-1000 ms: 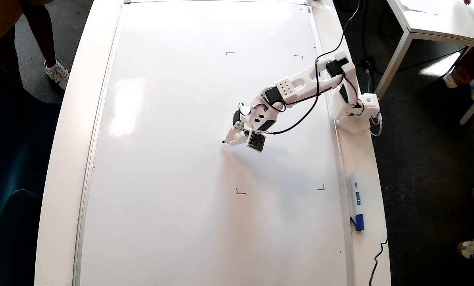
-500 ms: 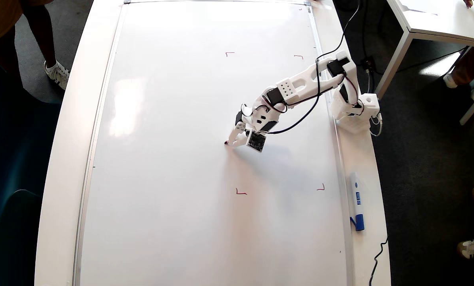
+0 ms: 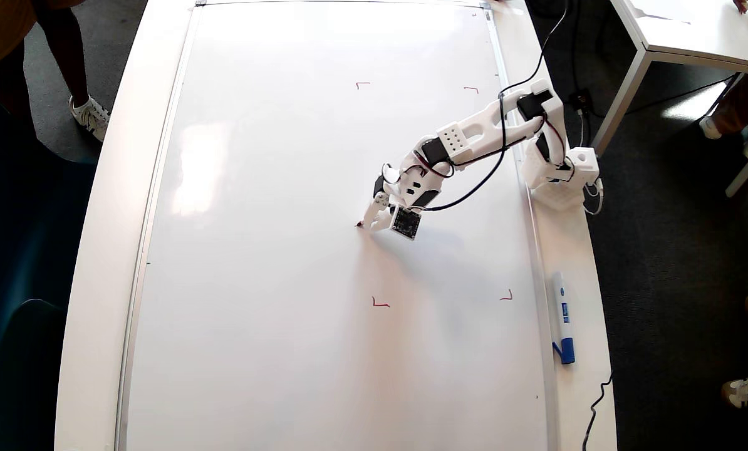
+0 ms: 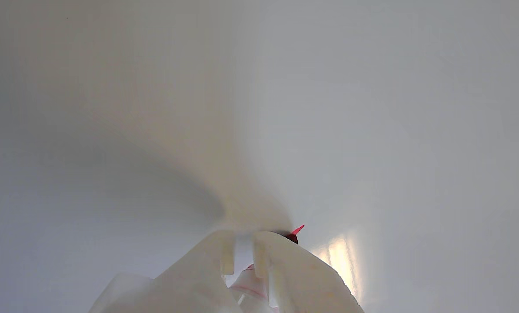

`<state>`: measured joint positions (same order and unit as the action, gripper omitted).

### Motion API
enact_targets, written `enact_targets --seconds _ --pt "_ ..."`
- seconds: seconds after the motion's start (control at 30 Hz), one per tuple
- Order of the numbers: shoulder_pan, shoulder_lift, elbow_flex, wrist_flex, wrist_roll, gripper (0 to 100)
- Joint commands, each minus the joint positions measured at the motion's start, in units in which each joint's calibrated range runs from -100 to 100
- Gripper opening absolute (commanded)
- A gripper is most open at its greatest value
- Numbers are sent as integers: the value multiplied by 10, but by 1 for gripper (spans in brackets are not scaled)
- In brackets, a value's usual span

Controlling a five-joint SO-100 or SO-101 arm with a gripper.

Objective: Draw on a whiteboard a robot head using a pen attached to the gripper

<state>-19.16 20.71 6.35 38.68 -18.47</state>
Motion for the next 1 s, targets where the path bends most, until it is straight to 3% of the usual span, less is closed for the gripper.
enact_targets --seconds 0.0,0.17,0.97 --pt "-2 -10 7 25 -3 1" --pt "-7 -77 104 22 -25 1" --pt "-28 -409 497 -6 -26 1"
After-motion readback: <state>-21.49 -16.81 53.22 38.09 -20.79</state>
